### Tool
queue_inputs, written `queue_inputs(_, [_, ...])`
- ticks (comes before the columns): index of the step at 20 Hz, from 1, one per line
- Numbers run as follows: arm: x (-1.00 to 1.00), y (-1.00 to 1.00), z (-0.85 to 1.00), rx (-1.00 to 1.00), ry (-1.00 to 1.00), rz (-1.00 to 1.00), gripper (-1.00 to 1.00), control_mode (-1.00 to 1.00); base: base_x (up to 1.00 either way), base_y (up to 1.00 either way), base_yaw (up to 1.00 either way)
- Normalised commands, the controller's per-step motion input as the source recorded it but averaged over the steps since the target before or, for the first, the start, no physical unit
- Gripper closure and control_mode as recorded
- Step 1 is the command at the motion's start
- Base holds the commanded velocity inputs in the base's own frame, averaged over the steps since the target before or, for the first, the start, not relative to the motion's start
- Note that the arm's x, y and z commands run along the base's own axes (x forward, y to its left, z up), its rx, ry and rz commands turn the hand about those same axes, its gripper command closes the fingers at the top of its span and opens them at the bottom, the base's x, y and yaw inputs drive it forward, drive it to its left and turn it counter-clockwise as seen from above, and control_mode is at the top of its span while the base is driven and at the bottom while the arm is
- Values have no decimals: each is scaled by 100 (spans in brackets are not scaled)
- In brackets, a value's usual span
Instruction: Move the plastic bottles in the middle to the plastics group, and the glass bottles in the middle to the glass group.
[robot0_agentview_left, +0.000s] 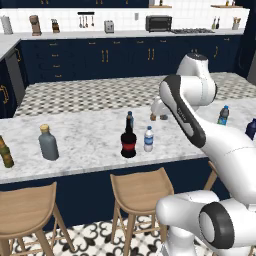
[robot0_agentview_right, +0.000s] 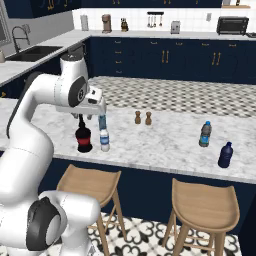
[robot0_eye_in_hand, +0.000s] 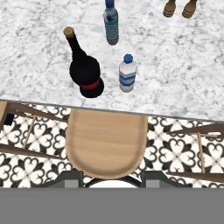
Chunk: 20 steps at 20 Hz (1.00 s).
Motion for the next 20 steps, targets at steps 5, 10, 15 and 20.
queue_inputs(5, [-7, -9, -16, 0, 0, 0, -100, -100, 0, 0, 0])
queue_inputs(10, [37, -18, -37, 0, 17, 20, -100, -100, 0, 0, 0])
queue_inputs(15, [62, -2, -35, 0, 11, 42, -100, -100, 0, 0, 0])
queue_inputs(20, [64, 3, -21, -1, 0, 24, -100, -100, 0, 0, 0])
